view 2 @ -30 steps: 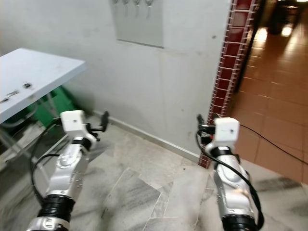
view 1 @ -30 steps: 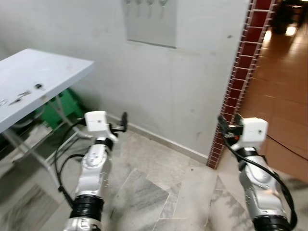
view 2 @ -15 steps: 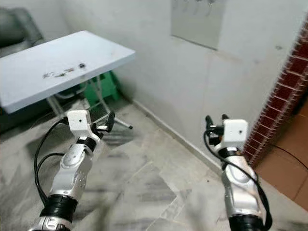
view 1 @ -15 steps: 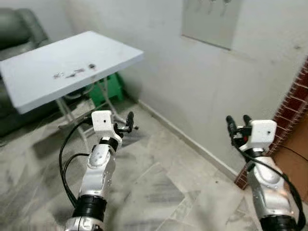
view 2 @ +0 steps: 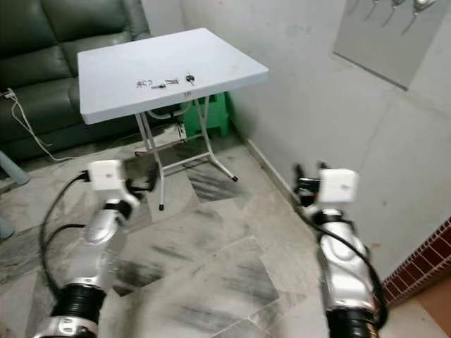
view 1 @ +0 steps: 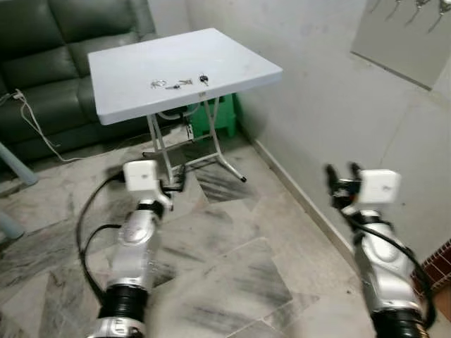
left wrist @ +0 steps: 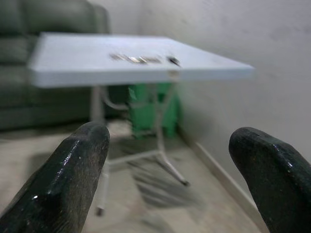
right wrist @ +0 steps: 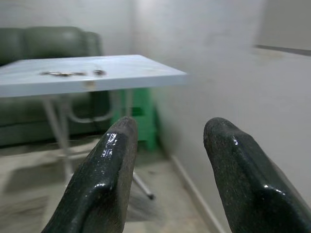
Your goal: Hang keys on a hook
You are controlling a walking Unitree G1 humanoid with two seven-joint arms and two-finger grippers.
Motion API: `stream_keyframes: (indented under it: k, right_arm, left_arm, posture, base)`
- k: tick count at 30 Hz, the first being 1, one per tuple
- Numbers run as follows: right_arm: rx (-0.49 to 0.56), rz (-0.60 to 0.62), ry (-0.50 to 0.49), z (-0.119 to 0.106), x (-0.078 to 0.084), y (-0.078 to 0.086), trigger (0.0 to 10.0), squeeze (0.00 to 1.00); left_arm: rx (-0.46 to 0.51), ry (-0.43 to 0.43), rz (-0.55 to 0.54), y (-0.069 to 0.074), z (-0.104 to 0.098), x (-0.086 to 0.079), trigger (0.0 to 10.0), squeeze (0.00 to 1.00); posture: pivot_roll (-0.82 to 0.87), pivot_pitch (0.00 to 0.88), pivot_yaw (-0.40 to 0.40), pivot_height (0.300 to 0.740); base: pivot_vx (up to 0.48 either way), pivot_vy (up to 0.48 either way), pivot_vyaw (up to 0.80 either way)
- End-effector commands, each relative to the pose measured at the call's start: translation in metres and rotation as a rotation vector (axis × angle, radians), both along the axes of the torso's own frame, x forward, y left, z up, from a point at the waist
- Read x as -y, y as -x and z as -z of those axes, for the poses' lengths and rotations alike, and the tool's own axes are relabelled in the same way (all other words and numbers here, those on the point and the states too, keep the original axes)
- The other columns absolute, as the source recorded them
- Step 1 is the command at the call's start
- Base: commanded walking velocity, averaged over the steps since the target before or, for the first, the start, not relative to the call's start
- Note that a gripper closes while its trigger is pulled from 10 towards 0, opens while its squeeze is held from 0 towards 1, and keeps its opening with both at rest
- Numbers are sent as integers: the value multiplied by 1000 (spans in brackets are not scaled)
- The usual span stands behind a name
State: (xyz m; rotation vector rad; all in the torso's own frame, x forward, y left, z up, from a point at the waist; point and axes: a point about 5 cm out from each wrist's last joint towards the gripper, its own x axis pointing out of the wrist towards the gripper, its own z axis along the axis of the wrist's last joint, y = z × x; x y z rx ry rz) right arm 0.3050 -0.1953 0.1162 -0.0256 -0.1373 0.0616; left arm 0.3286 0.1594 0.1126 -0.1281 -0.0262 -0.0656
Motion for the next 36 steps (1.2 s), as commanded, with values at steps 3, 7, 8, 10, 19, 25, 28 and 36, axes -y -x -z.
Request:
stream_keyframes:
  k: [3,7,8,10,19,25,28,36]
  right_arm:
    - [-15,-3,24,2,9,1,10000,0]
    - [-22,-23,10,3,12,2,10000,1000]
    - [-20,-28,13,3,11,2,10000,1000]
    - [-16,-27,34,2,12,2,10000,1000]
    - [-12,-43,29,2,10,2,10000,0]
    - [-11,-43,34,2,10,1,10000,0]
    - [-10,-46,37,2,9,1,10000,0]
    - [-6,-51,33,1,8,-1,10000,0]
  left_arm:
    - [-4,-29,45,4,3,2,10000,0]
    - [-4,-33,34,3,2,-3,10000,0]
    - [-3,-31,32,3,2,-4,10000,0]
    - [0,-28,25,3,1,-3,10000,0]
    - [-25,18,46,3,4,4,10000,0]
    - [9,48,57,3,0,3,10000,0]
    - [9,47,52,2,-1,3,10000,0]
    - [10,52,53,2,-2,4,10000,0]
  posture:
    - [-37,0,20,740]
    - [-35,0,18,740]
    - [-35,0,18,740]
    - [-37,0,16,740]
    - [-42,0,13,740]
    - [-41,0,11,740]
    - [-41,0,11,740]
    - [-40,0,12,740]
  base:
    - [0,0,781]
    - [0,0,781]
    - [0,0,775]
    - [0,0,772]
    - [0,0,159]
    - [147,0,0]
    - [377,0,0]
    - [380,0,0]
